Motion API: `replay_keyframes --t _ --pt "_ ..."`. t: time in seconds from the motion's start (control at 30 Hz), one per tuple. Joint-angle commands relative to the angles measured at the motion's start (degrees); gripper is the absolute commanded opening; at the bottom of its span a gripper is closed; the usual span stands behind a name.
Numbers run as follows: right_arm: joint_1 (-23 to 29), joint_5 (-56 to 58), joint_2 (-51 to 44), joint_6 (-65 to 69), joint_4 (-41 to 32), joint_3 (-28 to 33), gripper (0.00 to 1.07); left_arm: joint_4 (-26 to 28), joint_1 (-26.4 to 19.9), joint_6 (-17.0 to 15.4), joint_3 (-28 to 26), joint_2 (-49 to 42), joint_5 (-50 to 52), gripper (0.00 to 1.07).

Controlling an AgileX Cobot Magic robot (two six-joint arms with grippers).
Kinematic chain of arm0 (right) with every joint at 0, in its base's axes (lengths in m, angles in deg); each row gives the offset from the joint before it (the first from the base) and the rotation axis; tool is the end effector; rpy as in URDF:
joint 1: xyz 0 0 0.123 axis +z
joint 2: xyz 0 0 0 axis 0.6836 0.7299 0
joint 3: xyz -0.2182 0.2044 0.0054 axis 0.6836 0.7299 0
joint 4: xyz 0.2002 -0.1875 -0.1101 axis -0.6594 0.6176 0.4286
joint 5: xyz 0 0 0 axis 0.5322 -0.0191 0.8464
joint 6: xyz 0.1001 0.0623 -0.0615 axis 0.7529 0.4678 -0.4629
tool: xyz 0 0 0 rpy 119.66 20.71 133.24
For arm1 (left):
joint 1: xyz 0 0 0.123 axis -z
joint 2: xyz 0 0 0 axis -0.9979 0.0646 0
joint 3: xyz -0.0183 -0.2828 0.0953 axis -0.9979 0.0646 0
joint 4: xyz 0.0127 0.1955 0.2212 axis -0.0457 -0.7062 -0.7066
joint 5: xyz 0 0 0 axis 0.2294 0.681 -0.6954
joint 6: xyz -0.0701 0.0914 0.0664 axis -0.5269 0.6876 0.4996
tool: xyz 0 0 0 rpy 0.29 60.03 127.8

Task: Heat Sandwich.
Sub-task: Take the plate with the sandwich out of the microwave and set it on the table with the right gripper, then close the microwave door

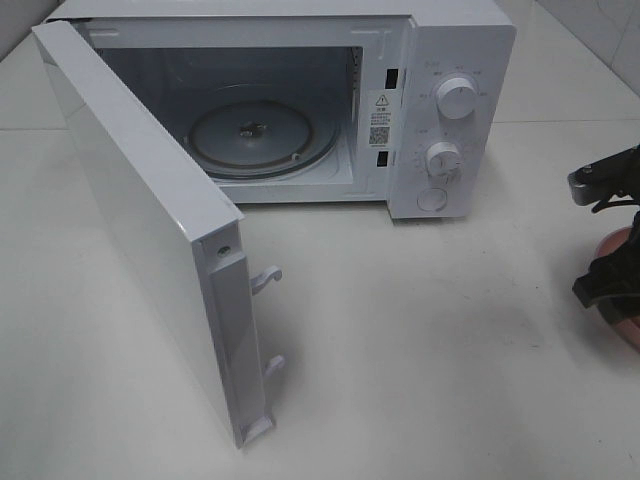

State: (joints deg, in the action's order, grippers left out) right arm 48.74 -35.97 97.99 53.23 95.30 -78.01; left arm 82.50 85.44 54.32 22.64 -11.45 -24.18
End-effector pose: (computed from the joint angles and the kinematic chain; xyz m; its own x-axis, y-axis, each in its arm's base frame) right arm 0.3065 0.0010 0.0971 -0.9304 -0.2660 -0.2522 -0.2005 0.9453 -0.2573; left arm 0.0580 -0.0055 0.2812 -0.4361 -0.0153 -0.8998 0.0239 0.9993 -0.0286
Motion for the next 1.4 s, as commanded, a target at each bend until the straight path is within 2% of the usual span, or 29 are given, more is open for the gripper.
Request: replay_keyframes --t 0.03,0.3,0.7,0.87,1.4 --pt "-0.2 3.5 -3.4 0.6 -2.1 -0.2 0.77 0.1 -0.2 0.1 0.1 -1.5 0.3 1.00" --pt "-0.2 7.8 -9.6 0.2 -5.2 -0.2 0.76 0.1 -0.2 0.1 0.1 -1.5 0.3 1.00" --pt "-0.2 15.8 -22.7 -9.5 -19.0 -0.2 0.76 0.1 -0.2 0.1 0.1 -1.5 0.3 1.00" --pt "-0.2 17.5 -27.2 -10.8 -22.1 -0.2 0.76 0.1 -0.2 0.1 0.1 -1.5 0.3 1.00" --pt "-0.2 25.2 -42.2 -10.8 -24.3 -0.2 0.76 0.1 -0.2 0.1 0.1 -1.5 0.3 1.00"
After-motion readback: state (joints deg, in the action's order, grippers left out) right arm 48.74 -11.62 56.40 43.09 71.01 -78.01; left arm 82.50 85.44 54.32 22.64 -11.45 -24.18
